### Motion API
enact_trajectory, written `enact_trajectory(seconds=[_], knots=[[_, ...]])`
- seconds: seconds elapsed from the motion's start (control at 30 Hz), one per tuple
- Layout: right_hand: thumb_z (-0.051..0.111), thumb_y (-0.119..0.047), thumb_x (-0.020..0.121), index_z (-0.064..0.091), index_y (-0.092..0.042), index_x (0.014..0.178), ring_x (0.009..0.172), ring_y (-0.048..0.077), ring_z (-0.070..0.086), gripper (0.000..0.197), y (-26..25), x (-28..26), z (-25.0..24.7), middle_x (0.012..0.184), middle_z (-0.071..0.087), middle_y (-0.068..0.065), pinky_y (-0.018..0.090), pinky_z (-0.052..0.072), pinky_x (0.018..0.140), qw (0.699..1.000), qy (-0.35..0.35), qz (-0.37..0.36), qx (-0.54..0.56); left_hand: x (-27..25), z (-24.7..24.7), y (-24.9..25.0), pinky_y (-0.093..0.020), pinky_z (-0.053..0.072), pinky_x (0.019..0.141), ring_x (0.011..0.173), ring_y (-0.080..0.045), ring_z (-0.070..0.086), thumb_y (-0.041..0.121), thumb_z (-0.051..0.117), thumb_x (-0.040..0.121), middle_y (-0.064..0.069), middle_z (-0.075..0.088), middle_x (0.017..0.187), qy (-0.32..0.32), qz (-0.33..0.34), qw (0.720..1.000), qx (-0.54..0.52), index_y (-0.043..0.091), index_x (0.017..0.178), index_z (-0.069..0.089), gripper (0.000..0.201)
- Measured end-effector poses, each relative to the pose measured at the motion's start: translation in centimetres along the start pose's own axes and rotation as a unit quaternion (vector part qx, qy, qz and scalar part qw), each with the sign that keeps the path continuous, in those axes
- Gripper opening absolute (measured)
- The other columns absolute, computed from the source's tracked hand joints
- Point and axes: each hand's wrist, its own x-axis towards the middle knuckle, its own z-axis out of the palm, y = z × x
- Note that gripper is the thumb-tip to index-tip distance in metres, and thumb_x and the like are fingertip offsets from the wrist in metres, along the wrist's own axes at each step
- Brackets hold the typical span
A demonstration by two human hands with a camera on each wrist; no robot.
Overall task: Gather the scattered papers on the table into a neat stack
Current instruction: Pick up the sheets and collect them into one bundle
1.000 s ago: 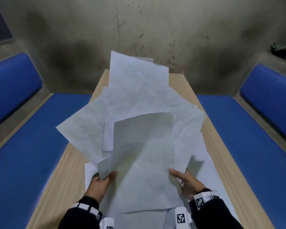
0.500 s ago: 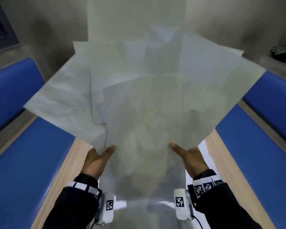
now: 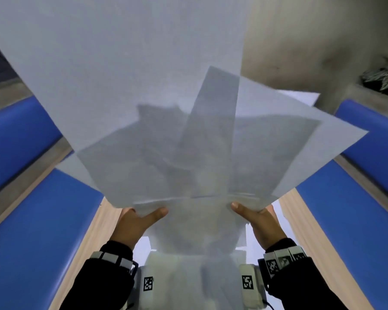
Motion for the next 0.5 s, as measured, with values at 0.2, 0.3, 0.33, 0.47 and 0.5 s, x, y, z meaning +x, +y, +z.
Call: enact_trajectory(seconds=[0.2,0.3,0.33,0.47,0.5], knots=[[0.08,-0.015,0.068,0.069,-0.009,0.101,0.075,0.004,0.074,0.035,-0.7,0.6,0.2,0.079,0.078,-0.007,0.012,0.055,0.061,0.999,0.031,-0.019,-0.015,0.3,0.6,2.1,-0.027,0.036,0.083,0.085,-0.021,0.056,0.026,0.071,0.077,-0.003,0.062,0.081,-0.013,0.01,1.0,-0.016,0.014,0.086,0.06,0.019],[0.073,-0.006,0.076,0.068,-0.013,0.099,0.069,0.002,0.072,0.025,-0.6,1.1,0.5,0.082,0.075,-0.007,0.012,0.055,0.058,0.998,0.056,-0.015,-0.013,1.0,1.1,2.7,-0.027,0.036,0.079,0.076,-0.019,0.054,0.024,0.071,0.078,0.004,0.058,0.072,-0.016,0.0,1.0,-0.016,0.014,0.077,0.061,0.014],[0.074,-0.006,0.076,0.067,-0.013,0.1,0.072,0.005,0.072,0.026,-0.5,1.3,0.6,0.086,0.074,-0.004,0.015,0.056,0.061,0.998,0.065,-0.013,-0.011,1.3,1.2,3.0,-0.027,0.037,0.079,0.077,-0.019,0.055,0.025,0.071,0.077,0.005,0.058,0.07,-0.016,-0.01,1.0,-0.019,0.016,0.07,0.061,0.016],[0.074,-0.006,0.076,0.067,-0.007,0.102,0.079,0.018,0.068,0.027,-0.9,2.5,1.4,0.091,0.072,0.006,0.029,0.054,0.073,0.995,0.103,-0.012,-0.004,2.7,1.9,4.2,-0.027,0.041,0.072,0.072,-0.023,0.055,0.029,0.071,0.078,-0.011,0.066,0.085,-0.007,-0.038,0.999,0.001,0.004,0.079,0.067,0.026],[0.074,-0.006,0.076,0.068,-0.007,0.099,0.077,0.019,0.067,0.023,-1.3,2.7,1.6,0.09,0.072,0.007,0.029,0.054,0.074,0.994,0.106,-0.015,-0.006,3.1,2.0,4.4,-0.03,0.042,0.075,0.08,-0.024,0.057,0.034,0.071,0.077,-0.015,0.067,0.098,-0.006,-0.038,0.999,0.016,-0.001,0.093,0.068,0.038]])
